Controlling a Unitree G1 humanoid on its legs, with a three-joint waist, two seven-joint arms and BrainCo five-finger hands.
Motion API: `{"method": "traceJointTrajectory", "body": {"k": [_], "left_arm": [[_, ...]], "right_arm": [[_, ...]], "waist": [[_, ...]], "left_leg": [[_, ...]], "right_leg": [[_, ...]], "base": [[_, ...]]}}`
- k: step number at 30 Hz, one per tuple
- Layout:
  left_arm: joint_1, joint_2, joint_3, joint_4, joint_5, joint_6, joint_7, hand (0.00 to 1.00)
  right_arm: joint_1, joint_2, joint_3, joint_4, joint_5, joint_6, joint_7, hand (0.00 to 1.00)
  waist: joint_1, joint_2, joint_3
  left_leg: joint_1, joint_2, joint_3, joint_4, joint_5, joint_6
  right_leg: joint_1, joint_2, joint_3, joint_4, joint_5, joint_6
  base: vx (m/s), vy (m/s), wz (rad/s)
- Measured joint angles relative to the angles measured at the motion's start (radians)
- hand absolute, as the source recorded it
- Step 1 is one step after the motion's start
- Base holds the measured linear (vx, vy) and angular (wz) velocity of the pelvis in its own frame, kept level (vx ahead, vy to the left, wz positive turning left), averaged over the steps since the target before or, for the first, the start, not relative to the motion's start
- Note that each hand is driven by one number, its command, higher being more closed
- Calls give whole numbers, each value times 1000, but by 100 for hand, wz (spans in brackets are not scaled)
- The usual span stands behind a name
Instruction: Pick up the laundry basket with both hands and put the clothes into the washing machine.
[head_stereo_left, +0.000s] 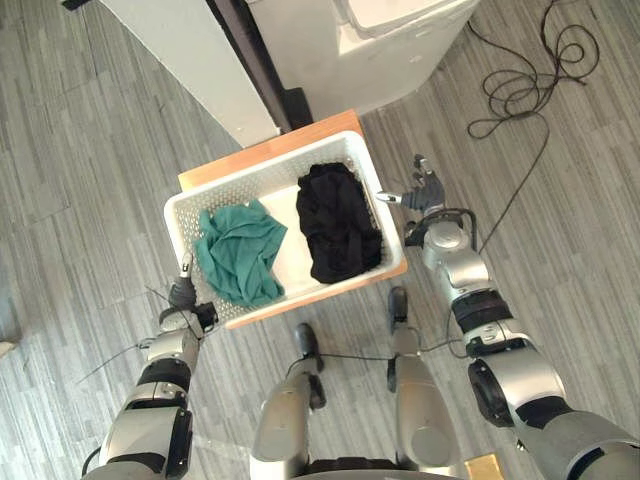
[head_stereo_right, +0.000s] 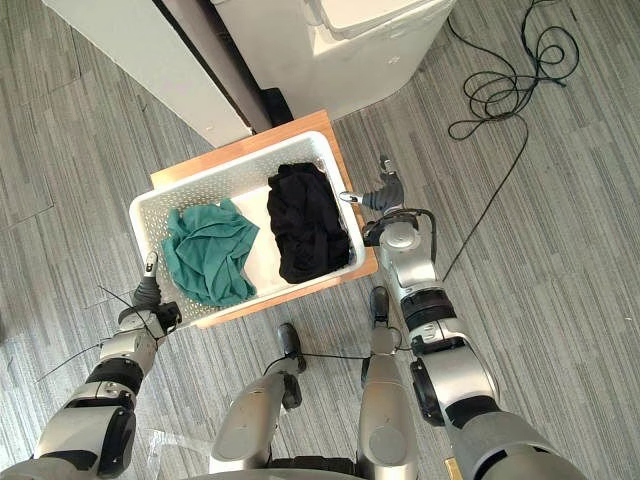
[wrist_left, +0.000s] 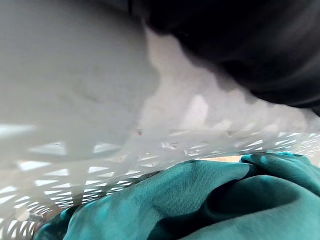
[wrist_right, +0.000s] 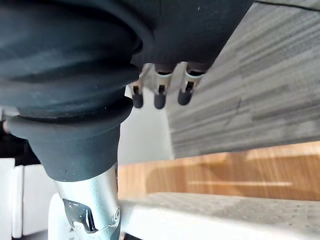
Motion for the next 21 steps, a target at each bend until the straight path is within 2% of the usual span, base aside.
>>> {"method": "traceJointTrajectory", "body": {"k": [12, 21], "left_arm": [[-12, -2, -4, 2, -1, -3, 16, 0], [-28, 0, -16, 17, -1, -3, 20, 0]], "right_arm": [[-1, 42, 92, 47, -80, 21, 28, 0], [-14, 47, 93, 102, -124, 20, 34, 0]], "waist": [[1, -5, -11], [4, -10, -19]], "left_leg": [[-13, 2, -13, 2, 6, -1], [-19, 2, -21, 9, 6, -1]], "right_leg": [[-7, 0, -12, 3, 0, 0], [-7, -2, -18, 6, 0, 0]], "base": [[5, -3, 2], [3, 0, 1]]}}
